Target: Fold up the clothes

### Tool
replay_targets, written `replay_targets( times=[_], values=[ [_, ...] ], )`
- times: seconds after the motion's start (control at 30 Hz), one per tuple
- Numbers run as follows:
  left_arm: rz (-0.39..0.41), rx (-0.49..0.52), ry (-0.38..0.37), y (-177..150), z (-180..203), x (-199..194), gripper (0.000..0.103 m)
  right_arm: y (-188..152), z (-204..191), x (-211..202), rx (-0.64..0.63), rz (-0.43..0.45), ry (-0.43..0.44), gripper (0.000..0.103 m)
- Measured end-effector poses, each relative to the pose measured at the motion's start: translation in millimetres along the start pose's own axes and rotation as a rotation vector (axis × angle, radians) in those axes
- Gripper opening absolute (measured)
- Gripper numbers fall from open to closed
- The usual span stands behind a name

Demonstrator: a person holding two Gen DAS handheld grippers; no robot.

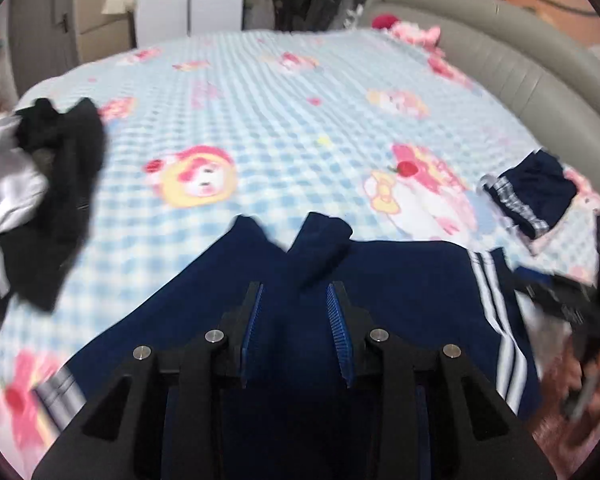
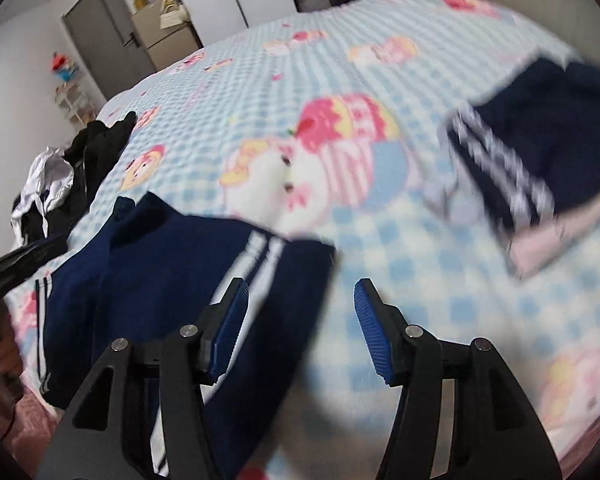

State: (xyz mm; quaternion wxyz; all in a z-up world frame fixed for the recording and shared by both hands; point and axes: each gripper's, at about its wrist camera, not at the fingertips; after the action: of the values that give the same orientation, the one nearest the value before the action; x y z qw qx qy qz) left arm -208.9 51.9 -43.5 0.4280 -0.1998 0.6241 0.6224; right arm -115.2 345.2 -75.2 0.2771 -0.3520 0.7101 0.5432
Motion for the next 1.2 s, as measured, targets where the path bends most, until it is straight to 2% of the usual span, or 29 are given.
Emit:
replay_targets(
  times=[0.07,0.17,0.27,0.33,0.43,0.53,0.63,0.7,0.73,0.77,0.8,0.83,0.97,1.0,1.07,1.13,1.17,1.2],
  values=[
    [-0.026,0.022,0.001,4,10,19,0.034,-2,4,3,0.028,-0.02,0.026,0.057],
    [-0.064,0.044,0.024,9,18,42,0.034,9,7,7,0.042,-0.006,0.075,0.057],
    [-0.089,0.027,0.112,13,11,62,0.034,21,4,30,0.045,-0.035,0.092,0.057],
    [-0.097,-0.02,0.157,17,0,72,0.036,21,3,40,0.036,-0.049,0.045,0.054],
    [-0.06,-0.135,0.104,21,-20,67,0.036,22,0,40,0.019,-0.047,-0.01,0.052],
    [0.023,-0.128,0.057,21,-17,54,0.036,22,3,29,0.012,-0.022,-0.018,0.052],
    [0.07,-0.034,0.01,25,0,47,0.036,22,12,31,0.084,-0.035,0.142,0.054],
    [0.045,0.029,0.027,30,12,55,0.036,21,14,37,0.116,-0.055,0.231,0.049],
    [0.011,0.058,0.051,31,17,65,0.03,20,12,40,0.109,-0.06,0.235,0.038],
    [-0.01,0.079,0.083,31,20,74,0.02,19,11,42,0.1,-0.065,0.236,0.024],
    [-0.015,0.096,0.125,29,23,80,0.007,19,8,44,0.087,-0.065,0.213,0.02],
    [-0.019,0.106,0.158,29,25,86,0.007,20,8,42,0.083,-0.05,0.182,0.012],
    [-0.003,0.071,0.157,39,23,90,0.007,28,15,16,0.076,0.076,0.077,0.007],
    [0.002,0.056,0.15,44,21,89,0.007,32,15,8,0.061,0.116,0.028,0.007],
    [-0.041,0.004,0.111,50,13,94,0.009,40,18,3,0.056,0.151,-0.002,0.008],
    [-0.139,-0.064,0.067,47,2,103,0.022,43,29,11,0.11,0.091,0.06,0.009],
    [-0.13,-0.07,0.058,41,-2,94,0.029,42,32,15,0.142,0.066,0.078,0.011],
    [-0.121,-0.075,0.049,36,-5,84,0.029,39,34,17,0.165,0.056,0.088,0.014]
  ],
)
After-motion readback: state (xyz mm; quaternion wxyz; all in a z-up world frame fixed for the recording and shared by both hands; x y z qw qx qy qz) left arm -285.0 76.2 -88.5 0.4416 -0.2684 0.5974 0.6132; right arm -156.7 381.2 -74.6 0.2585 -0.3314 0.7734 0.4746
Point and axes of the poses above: each gripper's, at about its wrist camera, not at the fingertips, and x roughly the way its jaws point, z to its right, y to its top, and after that the axes turned 3 degrees about -x, right-handed
